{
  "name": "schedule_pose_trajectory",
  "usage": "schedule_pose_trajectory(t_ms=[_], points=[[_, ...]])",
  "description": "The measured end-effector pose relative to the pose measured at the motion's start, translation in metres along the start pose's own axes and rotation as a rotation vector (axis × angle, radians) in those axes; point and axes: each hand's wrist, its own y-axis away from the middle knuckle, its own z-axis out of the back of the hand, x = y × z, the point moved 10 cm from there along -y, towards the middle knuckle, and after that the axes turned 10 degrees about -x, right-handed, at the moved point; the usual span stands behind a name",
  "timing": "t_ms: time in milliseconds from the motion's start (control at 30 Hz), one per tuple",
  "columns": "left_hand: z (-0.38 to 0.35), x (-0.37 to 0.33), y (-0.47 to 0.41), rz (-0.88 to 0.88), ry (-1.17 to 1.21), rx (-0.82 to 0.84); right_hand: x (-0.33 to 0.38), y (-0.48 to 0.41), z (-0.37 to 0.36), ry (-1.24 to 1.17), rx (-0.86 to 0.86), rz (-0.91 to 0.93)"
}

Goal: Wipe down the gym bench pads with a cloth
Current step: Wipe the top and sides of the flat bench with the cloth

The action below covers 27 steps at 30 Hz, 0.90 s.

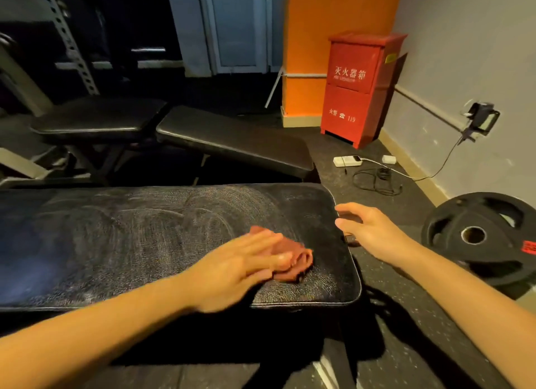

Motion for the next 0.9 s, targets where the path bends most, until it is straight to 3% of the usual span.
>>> schedule_pose_trajectory(t_ms=[100, 167, 267, 333, 367, 467, 567, 633, 700, 800, 900], points=[[0.010, 0.103, -0.061, 0.270, -0.147, -0.059, -0.001, 0.003, -0.002, -0.003, 0.025, 0.020], [-0.003, 0.113, -0.096, 0.378, -0.166, -0.060, -0.004, 0.005, -0.002, -0.029, 0.026, 0.001], [-0.021, 0.006, -0.107, 0.061, -0.119, -0.121, -0.015, 0.002, 0.003, -0.222, 0.004, -0.117], [-0.038, -0.071, -0.063, -0.155, -0.040, -0.033, -0.020, 0.002, 0.006, -0.341, -0.007, -0.211], [-0.042, -0.085, -0.040, -0.174, 0.028, 0.026, -0.020, 0.002, 0.007, -0.359, -0.006, -0.229], [-0.023, -0.038, -0.037, -0.043, -0.013, 0.023, -0.019, 0.003, 0.003, -0.307, 0.000, -0.191], [-0.011, 0.066, -0.105, 0.249, -0.101, 0.013, -0.020, 0.008, -0.007, -0.259, 0.023, -0.153], [-0.024, 0.088, -0.146, 0.364, -0.111, 0.022, -0.022, 0.007, -0.007, -0.288, 0.020, -0.155], [-0.040, 0.064, -0.164, 0.289, -0.127, -0.035, -0.026, 0.004, -0.003, -0.370, 0.000, -0.203], [-0.049, -0.026, -0.127, -0.051, -0.038, -0.097, -0.033, 0.001, 0.008, -0.465, -0.063, -0.298], [-0.041, -0.074, -0.058, -0.086, 0.077, -0.065, -0.032, -0.003, 0.017, -0.339, -0.089, -0.312]])
